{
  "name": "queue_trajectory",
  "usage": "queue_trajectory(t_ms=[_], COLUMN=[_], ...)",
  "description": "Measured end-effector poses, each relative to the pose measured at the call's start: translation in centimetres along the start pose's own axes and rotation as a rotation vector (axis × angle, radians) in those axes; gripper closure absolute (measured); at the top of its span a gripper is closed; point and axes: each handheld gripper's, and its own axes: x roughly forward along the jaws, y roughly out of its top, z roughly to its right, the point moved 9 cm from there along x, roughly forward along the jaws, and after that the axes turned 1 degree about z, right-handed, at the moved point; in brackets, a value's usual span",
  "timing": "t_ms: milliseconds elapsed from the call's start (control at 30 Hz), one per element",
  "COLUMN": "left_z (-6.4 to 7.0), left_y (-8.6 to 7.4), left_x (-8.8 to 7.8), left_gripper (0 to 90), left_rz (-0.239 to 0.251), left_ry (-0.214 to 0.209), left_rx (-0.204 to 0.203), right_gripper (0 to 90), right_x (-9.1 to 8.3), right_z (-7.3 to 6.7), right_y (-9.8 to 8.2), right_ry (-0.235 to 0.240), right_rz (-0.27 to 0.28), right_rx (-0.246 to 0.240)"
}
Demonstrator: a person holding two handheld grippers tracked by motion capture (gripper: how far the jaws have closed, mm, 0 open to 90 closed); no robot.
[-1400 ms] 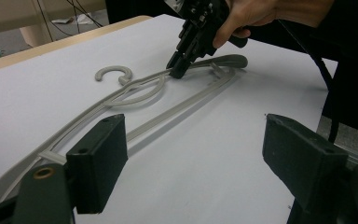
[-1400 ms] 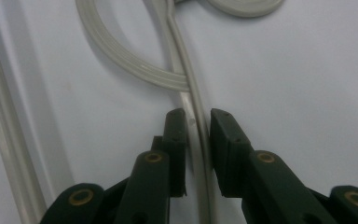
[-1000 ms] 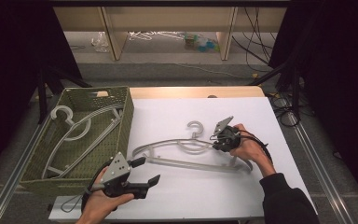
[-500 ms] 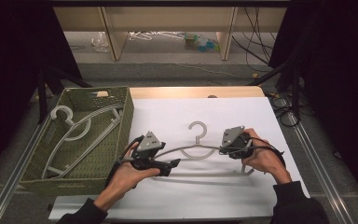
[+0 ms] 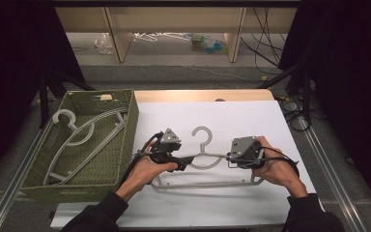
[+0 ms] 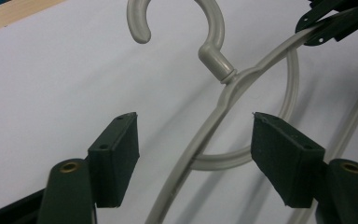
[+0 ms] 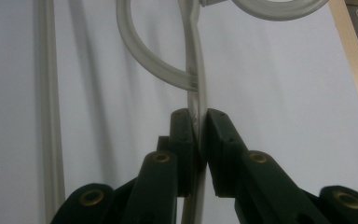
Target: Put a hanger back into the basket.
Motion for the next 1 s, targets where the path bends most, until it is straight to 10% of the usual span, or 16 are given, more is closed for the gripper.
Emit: queue_trajectory(t_ms=[600,1000], left_z=[1.4,2.6], left_y=[-0.3,-0.3], left_x=[2.9,0.7], left_gripper=[64.1,78.6], left_rz=[-0.07,-0.149], left_ry=[-0.128,-0.154], left_rx=[0.117,0.311], right_gripper=[81.4,78.1], right_x=[-0.3,-0.1], right_z=[-0.4,-0.5], right_y=[0.9,1.1], right_ry=[0.003,-0.006], right_rz=[0.01,0.022], right_rx=[-0.048,-0.074])
